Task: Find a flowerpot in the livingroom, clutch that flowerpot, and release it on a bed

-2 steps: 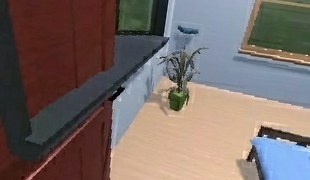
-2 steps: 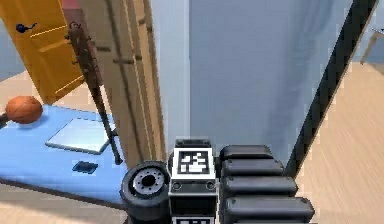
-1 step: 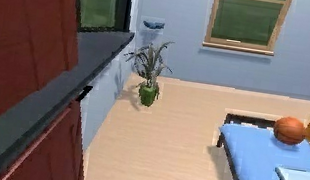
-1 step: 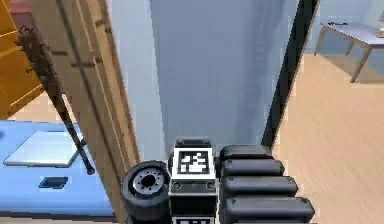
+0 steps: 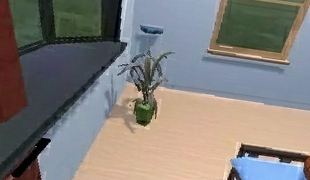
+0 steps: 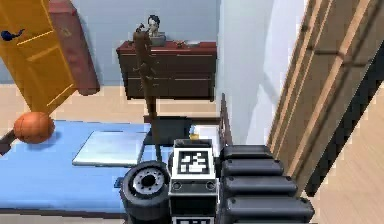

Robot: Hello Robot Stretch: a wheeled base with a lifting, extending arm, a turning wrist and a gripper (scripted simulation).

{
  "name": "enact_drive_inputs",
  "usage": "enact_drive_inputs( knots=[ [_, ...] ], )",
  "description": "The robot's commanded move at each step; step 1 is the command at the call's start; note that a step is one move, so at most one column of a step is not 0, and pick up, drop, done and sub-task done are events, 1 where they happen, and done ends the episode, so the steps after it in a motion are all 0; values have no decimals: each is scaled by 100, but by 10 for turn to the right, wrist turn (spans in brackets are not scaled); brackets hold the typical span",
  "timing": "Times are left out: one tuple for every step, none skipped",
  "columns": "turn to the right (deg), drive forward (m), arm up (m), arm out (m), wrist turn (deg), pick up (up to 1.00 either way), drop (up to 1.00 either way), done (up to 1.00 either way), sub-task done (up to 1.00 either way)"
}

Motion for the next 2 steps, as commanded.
enact_drive_inputs(
  knots=[
    [300, 0, 0, 0, 0, 0, 0, 0, 0],
    [0, 55, 0, 0, 0, 0, 0, 0, 0]
  ],
)
